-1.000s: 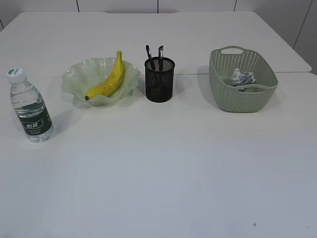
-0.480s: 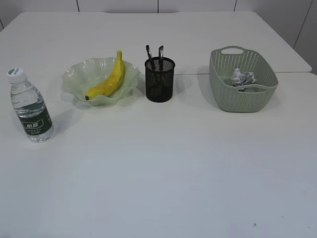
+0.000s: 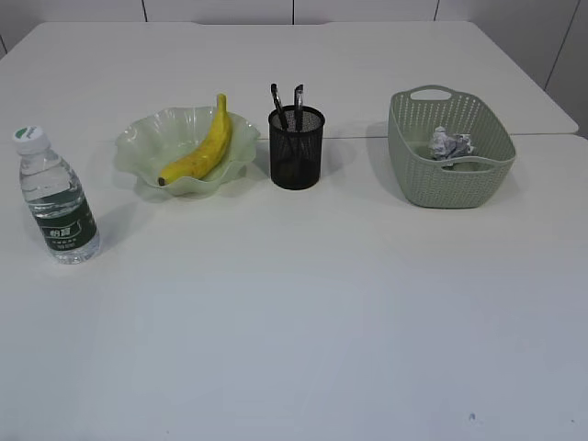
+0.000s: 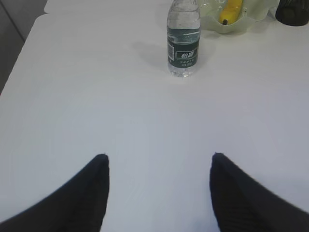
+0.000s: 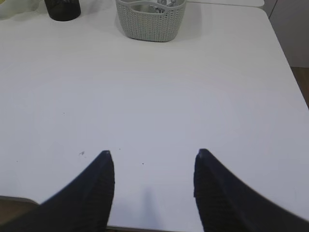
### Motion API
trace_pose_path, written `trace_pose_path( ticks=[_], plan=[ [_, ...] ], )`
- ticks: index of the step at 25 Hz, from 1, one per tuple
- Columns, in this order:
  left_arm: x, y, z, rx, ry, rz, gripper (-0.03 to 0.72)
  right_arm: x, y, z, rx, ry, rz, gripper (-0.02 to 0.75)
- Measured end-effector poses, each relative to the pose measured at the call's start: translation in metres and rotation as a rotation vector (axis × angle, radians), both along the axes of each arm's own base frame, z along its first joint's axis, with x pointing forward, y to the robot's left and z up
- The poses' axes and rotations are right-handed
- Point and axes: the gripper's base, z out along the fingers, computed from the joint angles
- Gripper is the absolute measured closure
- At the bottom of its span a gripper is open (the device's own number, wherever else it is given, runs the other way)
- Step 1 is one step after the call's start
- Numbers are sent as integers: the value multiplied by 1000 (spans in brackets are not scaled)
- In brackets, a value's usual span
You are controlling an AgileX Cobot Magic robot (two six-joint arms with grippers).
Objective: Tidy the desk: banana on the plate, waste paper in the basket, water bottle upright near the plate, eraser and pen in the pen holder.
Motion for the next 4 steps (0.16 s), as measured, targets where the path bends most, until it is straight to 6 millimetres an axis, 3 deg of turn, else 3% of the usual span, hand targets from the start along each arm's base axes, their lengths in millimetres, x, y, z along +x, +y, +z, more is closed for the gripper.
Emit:
trace_pose_path(
  ticks=[4],
  plan=[
    [0, 0, 0, 0, 0, 0, 223, 0, 0, 0, 0, 0, 0, 341]
  ],
)
